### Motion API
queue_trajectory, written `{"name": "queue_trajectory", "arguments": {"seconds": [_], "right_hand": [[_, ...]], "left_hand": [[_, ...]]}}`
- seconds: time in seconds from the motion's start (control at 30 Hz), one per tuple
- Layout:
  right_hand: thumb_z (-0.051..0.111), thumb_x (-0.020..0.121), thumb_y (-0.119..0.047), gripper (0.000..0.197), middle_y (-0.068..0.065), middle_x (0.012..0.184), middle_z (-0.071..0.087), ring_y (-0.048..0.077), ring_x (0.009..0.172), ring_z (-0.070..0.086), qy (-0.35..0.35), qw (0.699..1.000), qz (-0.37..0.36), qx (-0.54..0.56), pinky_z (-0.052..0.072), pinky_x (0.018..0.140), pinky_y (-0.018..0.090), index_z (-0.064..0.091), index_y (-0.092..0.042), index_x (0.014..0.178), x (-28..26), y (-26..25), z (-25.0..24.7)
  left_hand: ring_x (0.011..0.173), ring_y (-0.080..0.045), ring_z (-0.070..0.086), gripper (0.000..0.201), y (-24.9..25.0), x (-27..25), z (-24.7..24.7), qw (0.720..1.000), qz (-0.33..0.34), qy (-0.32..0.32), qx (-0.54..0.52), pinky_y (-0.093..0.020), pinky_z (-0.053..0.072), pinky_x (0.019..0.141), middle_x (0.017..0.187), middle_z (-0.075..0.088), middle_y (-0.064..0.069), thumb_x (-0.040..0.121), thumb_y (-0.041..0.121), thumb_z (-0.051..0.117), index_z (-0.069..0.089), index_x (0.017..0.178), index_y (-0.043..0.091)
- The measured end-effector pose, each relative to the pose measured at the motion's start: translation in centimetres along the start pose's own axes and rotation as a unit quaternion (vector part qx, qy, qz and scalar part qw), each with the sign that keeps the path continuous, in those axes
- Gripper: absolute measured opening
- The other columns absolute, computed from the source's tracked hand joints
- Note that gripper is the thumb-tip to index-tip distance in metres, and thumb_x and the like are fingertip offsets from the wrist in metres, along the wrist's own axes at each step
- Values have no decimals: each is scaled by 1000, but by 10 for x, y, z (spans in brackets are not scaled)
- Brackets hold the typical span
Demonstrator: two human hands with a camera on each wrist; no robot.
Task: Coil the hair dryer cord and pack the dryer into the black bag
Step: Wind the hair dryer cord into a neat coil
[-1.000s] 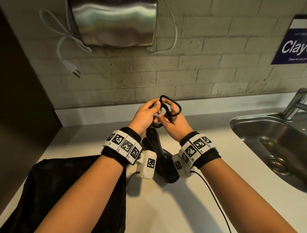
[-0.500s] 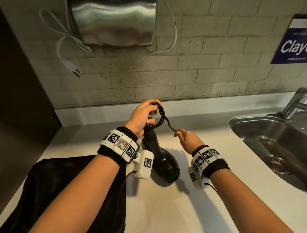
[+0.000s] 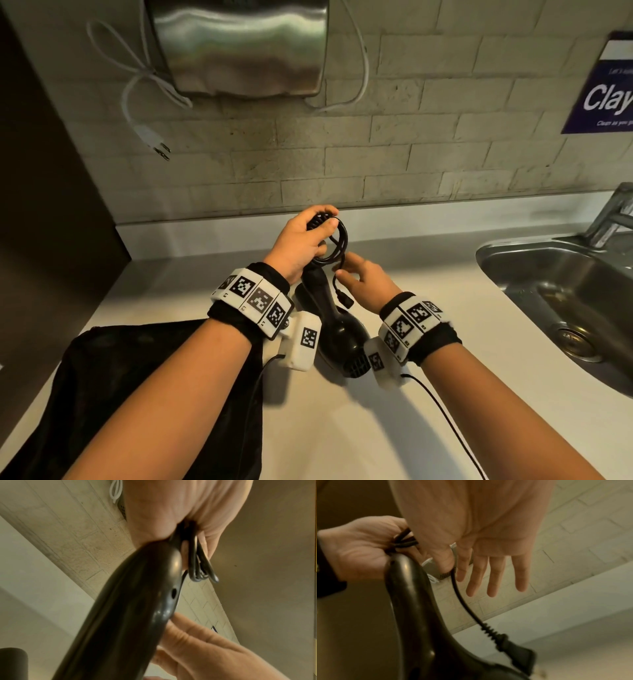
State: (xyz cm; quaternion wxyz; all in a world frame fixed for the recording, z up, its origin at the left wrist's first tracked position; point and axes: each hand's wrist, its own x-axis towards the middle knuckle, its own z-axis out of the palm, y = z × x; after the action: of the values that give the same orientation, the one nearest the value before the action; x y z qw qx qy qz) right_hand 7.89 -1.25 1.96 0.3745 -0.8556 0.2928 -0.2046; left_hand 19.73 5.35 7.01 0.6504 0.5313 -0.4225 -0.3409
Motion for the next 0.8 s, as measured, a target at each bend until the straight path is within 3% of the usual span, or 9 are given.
{"name": "queue_trajectory", "arguments": {"seconds": [0.07, 0.17, 0.27, 0.33, 0.43, 0.53, 0.6, 0.7, 0.8], "right_hand": [[42, 94, -14, 21, 19, 103, 66, 35, 94, 62, 11, 999, -6, 46, 48, 85, 40, 58, -9, 107, 1, -2, 0], [37, 95, -12, 25, 2, 68, 60, 22, 70, 61, 60, 992, 17, 111, 48, 79, 40, 54, -12, 75, 4, -3, -6], [38, 94, -13, 33, -1, 58, 47, 17, 55, 51, 123, 988, 21, 96, 42, 56, 24, 45, -18, 62, 8, -8, -23], [40, 93, -13, 31, 1, 60, 46, 17, 58, 44, 155, 986, 2, 56, 34, 54, 20, 49, -16, 64, 13, -16, -36], [43, 92, -12, 22, 2, 64, 51, 19, 70, 46, 206, 978, -32, 13, 32, 54, 14, 58, -8, 77, 22, -35, -56], [45, 91, -14, 22, 10, 81, 61, 21, 78, 53, 236, 969, -73, -21, 39, 68, 27, 63, -1, 88, 24, -50, -67], [45, 90, -13, 21, 8, 83, 62, 19, 80, 55, 247, 963, -102, -15, 40, 71, 26, 63, -2, 90, 22, -57, -68], [46, 90, -10, 19, 4, 80, 60, 15, 75, 53, 256, 957, -138, 6, 36, 61, 17, 64, -1, 89, 17, -61, -65], [48, 90, -8, 18, 2, 77, 60, -1, 65, 52, 250, 954, -164, 23, 36, 60, 5, 63, -1, 88, 11, -59, -64]], "left_hand": [[36, 0, 34, 21, 0, 0, -1, 1000, 6, -13, 6, -9, 29, 38, 72, 43, 3, 92, 4, 48, 58, 90, 23], [37, 0, 33, 20, 0, -1, -3, 1000, 5, -19, -1, -9, 28, 37, 71, 45, 3, 90, 4, 51, 58, 88, 22], [46, -2, 33, 10, 1, -2, -2, 1000, -7, -9, -3, -10, 27, 37, 70, 48, 4, 88, 14, 57, 61, 84, 22], [55, -6, 32, 6, 1, -1, -1, 1000, -15, -8, 6, -10, 26, 37, 69, 51, 6, 87, 21, 58, 64, 85, 22], [48, -4, 31, 12, 1, 0, 3, 999, -13, -30, 39, -12, 27, 38, 58, 50, 12, 88, 20, 58, 65, 97, 21], [45, -1, 36, 26, 4, -1, 7, 996, -11, -49, 77, -11, 30, 40, 61, 42, 8, 89, 21, 57, 61, 114, 15], [44, -1, 37, 24, 7, -2, 8, 995, -20, -68, 64, -12, 29, 40, 57, 40, 11, 89, 19, 55, 62, 110, 10], [44, -1, 36, 12, 8, -3, 8, 996, -24, -77, 30, -12, 27, 38, 49, 42, 15, 89, 16, 54, 64, 95, 12], [48, -1, 40, 12, 7, -2, 6, 999, -16, -31, 17, -12, 25, 36, 63, 49, 10, 90, 16, 53, 64, 85, 16]]}}
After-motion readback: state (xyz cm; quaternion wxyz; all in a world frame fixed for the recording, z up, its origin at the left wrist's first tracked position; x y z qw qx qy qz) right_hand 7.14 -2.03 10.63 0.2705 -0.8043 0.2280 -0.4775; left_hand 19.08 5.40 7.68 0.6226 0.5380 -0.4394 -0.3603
